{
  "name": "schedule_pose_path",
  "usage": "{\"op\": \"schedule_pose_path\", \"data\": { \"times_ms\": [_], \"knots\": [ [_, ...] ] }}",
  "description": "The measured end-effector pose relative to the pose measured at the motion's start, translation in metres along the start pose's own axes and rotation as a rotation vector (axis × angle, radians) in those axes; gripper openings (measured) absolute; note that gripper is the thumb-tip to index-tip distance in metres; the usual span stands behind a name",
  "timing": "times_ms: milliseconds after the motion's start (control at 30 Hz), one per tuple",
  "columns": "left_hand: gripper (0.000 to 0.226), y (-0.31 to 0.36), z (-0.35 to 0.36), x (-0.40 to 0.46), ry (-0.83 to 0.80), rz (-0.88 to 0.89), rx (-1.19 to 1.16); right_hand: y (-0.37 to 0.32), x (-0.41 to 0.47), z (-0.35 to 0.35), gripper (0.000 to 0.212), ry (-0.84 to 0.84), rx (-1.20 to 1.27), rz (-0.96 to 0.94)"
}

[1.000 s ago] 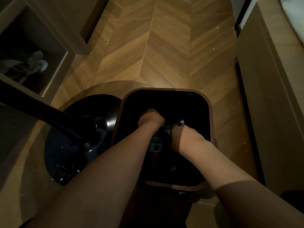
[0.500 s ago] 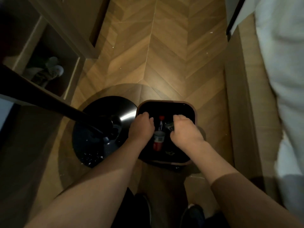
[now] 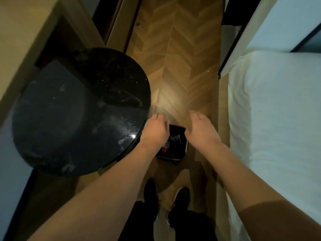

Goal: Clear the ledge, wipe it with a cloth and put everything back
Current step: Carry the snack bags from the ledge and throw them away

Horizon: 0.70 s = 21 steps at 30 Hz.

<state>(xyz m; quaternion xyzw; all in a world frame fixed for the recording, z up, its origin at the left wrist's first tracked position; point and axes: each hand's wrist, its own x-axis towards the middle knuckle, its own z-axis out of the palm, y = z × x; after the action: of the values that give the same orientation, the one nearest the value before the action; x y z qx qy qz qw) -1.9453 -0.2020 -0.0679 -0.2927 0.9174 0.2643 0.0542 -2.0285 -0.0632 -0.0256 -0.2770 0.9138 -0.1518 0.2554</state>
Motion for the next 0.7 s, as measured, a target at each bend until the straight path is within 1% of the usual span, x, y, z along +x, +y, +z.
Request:
{"op": "schedule_pose_path", "data": {
  "times_ms": [100,233,400,700],
  "knots": [
    [0.035,0.009,-0.059,-0.031,0.064,-0.013,0.036,-0.033,-0.026,-0.041,0.068,-0.004,-0.002,-0.069],
    [0.046,-0.01,-0.112,-0.057,0.206,-0.087,0.044,-0.08,-0.041,-0.057,0.068,0.005,-0.011,-0.171],
    [0.049,-0.058,-0.148,-0.087,0.313,-0.199,0.03,-0.14,-0.047,-0.039,0.071,-0.048,-0.037,-0.25],
    [0.05,-0.184,-0.209,-0.165,0.497,-0.509,-0.043,-0.274,-0.062,0.009,0.071,-0.113,-0.133,-0.479]
  ]
}}
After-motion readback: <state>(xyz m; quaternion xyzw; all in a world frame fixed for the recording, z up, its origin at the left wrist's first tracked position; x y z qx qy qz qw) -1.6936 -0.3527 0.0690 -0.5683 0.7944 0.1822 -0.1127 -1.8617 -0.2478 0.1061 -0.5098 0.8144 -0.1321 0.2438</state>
